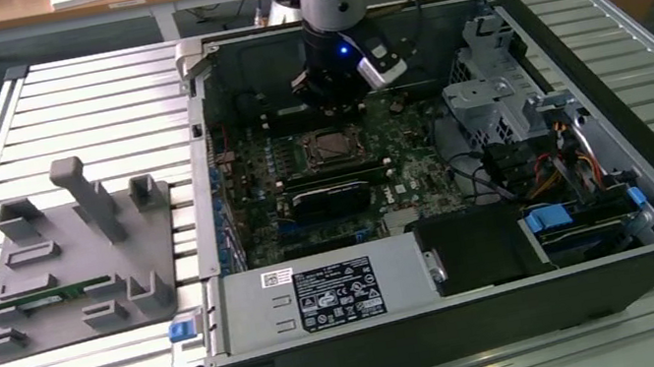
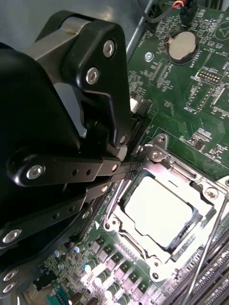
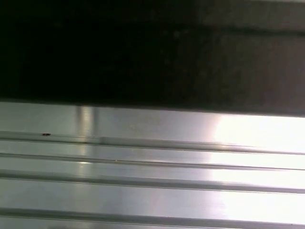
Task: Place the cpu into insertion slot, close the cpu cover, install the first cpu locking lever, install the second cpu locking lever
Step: 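Install the first cpu locking lever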
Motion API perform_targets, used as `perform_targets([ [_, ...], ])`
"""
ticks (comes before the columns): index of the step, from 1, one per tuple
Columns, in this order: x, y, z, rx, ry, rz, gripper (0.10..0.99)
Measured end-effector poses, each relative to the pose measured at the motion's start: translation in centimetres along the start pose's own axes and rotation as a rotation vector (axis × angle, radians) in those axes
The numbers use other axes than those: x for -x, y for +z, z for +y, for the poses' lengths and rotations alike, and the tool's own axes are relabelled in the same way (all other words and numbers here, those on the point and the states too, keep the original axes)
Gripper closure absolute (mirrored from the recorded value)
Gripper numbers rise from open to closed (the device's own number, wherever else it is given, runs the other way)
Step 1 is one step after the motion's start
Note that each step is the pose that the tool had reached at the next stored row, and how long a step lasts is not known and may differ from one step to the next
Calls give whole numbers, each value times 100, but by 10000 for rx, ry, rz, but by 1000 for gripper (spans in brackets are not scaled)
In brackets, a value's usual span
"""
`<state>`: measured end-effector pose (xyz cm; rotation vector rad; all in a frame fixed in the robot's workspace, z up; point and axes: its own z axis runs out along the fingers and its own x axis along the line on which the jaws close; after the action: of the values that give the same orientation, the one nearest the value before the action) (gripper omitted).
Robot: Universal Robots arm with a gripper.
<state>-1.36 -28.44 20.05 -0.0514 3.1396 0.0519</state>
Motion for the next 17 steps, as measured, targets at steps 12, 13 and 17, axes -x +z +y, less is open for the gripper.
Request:
perform_targets([
  [12,15,51,34,-188,-1,14,980],
  [13,15,51,34,-183,0,14,980],
  [17,18,-9,41,-165,0,5,980],
])
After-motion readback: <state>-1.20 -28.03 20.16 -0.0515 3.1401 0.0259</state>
